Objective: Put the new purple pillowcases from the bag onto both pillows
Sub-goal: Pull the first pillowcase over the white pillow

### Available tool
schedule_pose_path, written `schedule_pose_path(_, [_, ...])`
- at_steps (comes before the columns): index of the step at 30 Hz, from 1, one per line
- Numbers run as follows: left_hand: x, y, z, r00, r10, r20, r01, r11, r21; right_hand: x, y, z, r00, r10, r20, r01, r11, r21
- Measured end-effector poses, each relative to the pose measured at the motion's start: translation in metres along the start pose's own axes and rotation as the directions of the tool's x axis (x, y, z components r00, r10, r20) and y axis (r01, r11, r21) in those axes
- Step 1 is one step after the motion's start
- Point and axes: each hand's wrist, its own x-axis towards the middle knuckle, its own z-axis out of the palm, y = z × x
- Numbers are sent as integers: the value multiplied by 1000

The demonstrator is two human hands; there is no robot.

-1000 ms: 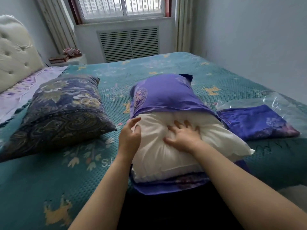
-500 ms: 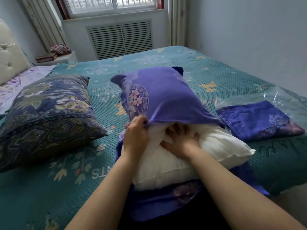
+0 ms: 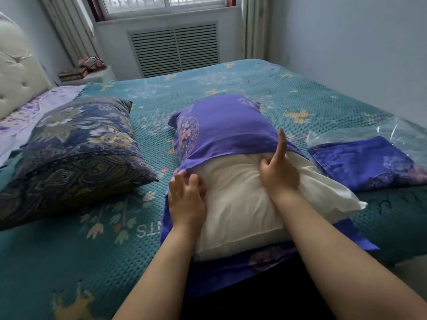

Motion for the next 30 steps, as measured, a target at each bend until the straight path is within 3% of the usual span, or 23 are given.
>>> schedule_pose_path(2, [-3,-2,-2,1000,17,-10,-17,1000,-23,14,3,-5,997,76,-9,-76,997,-22])
schedule_pose_path(6, [3,-7,-9,998,25,59,-21,998,-63,18,13,-16,972,49,-229,-40,998,41])
schedule_pose_path(9, [6,-10,-17,997,-20,76,34,982,-185,19,19,-21,987,50,-154,-47,999,22])
schedule_pose_path(12, [5,-18,-29,962,-183,201,208,972,-112,6,4,-28,957,-238,-168,222,969,-106])
schedule_pose_path(14, [3,-26,-36,892,-292,344,305,952,19,-16,-18,-29,845,-528,-82,520,848,-103])
schedule_pose_path(16, [-1,-34,-45,775,-366,515,369,924,100,-47,-41,-26,708,-697,111,702,712,-2])
schedule_pose_path(18, [-7,-40,-51,588,-355,726,546,837,-33,-76,-53,-15,601,-726,336,769,639,6])
schedule_pose_path(19, [-11,-43,-55,501,-293,814,656,742,-137,-87,-55,-10,556,-710,431,794,608,-23])
schedule_pose_path(20, [-13,-46,-59,457,-214,863,728,648,-224,-94,-57,-8,527,-676,515,805,591,-47])
schedule_pose_path(22, [-18,-53,-64,465,-111,878,801,474,-365,-104,-58,-14,489,-596,637,804,590,-65])
schedule_pose_path(25, [-19,-54,-64,555,-162,816,815,304,-494,-116,-48,-27,501,-499,707,762,642,-87])
schedule_pose_path(27, [-17,-47,-64,608,-201,768,788,271,-553,-130,-41,-29,561,-518,646,777,600,-194])
schedule_pose_path(30, [-16,-29,-64,679,-205,705,729,299,-615,-140,-33,-18,662,-530,530,725,631,-274])
